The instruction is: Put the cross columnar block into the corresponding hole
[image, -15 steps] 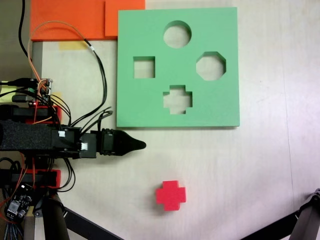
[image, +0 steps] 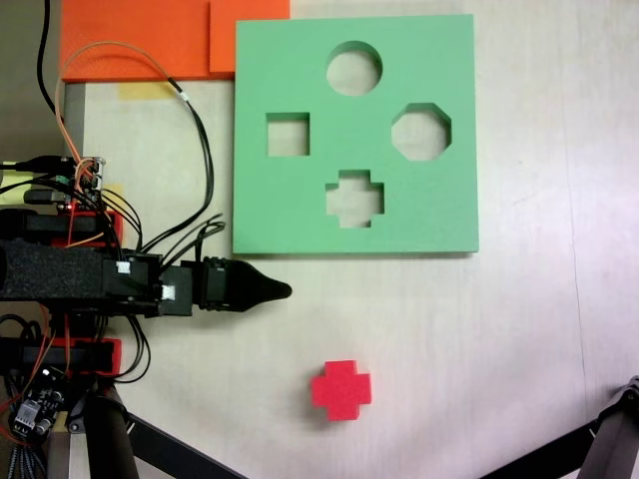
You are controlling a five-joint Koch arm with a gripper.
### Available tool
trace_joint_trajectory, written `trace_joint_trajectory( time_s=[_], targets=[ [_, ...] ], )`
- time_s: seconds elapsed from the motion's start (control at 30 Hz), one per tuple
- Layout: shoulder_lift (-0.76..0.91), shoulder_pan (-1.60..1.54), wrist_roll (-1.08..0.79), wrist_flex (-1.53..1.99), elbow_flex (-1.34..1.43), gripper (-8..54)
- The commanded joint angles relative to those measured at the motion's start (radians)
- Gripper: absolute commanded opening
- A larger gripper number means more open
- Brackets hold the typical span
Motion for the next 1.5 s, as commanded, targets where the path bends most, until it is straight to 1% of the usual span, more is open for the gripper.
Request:
trace_joint_trajectory(
  time_s=[0.0, 0.03, 0.07, 0.1, 0.13, 0.2, 0.23, 0.33, 0.4, 0.43, 0.53, 0.67, 0.8, 0.97, 1.0, 1.03, 1.07, 1.1, 1.13, 1.3, 1.47],
  targets=[
    [0.071, -0.008, 0.348, -0.008, 0.067, 33.7],
    [0.071, 0.009, 0.492, -0.035, 0.063, 33.7],
    [0.071, 0.055, 0.583, -0.078, 0.060, 33.7],
    [0.071, 0.115, 0.641, -0.155, 0.049, 33.0],
    [0.071, 0.186, 0.716, -0.195, 0.012, 30.9],
    [0.071, 0.311, 0.874, -0.126, -0.115, 28.6],
    [0.071, 0.328, 0.916, -0.035, -0.179, 28.0],
    [0.055, 0.368, 1.150, 0.495, -0.551, 27.9],
    [0.043, 0.368, 1.213, 0.664, -0.695, 27.8],
    [0.038, 0.365, 1.246, 0.756, -0.773, 26.3],
    [-0.011, 0.344, 1.256, 0.986, -0.969, 25.6],
    [-0.140, 0.334, 1.226, 1.304, -1.236, 25.0],
    [-0.273, 0.379, 1.157, 1.460, -1.420, 24.9],
    [-0.380, 0.514, 1.051, 1.479, -1.508, 24.2],
    [-0.400, 0.529, 1.043, 1.482, -1.520, 25.3],
    [-0.417, 0.534, 1.032, 1.482, -1.522, 31.7],
    [-0.437, 0.534, 1.032, 1.482, -1.526, 41.3],
    [-0.460, 0.534, 1.026, 1.480, -1.526, 49.0],
    [-0.499, 0.535, 1.002, 1.482, -1.526, 52.1],
    [-0.591, 0.515, 0.968, 1.465, -1.562, 52.1],
    [-0.716, 0.456, 0.928, 1.416, -1.638, 52.1]
  ],
)
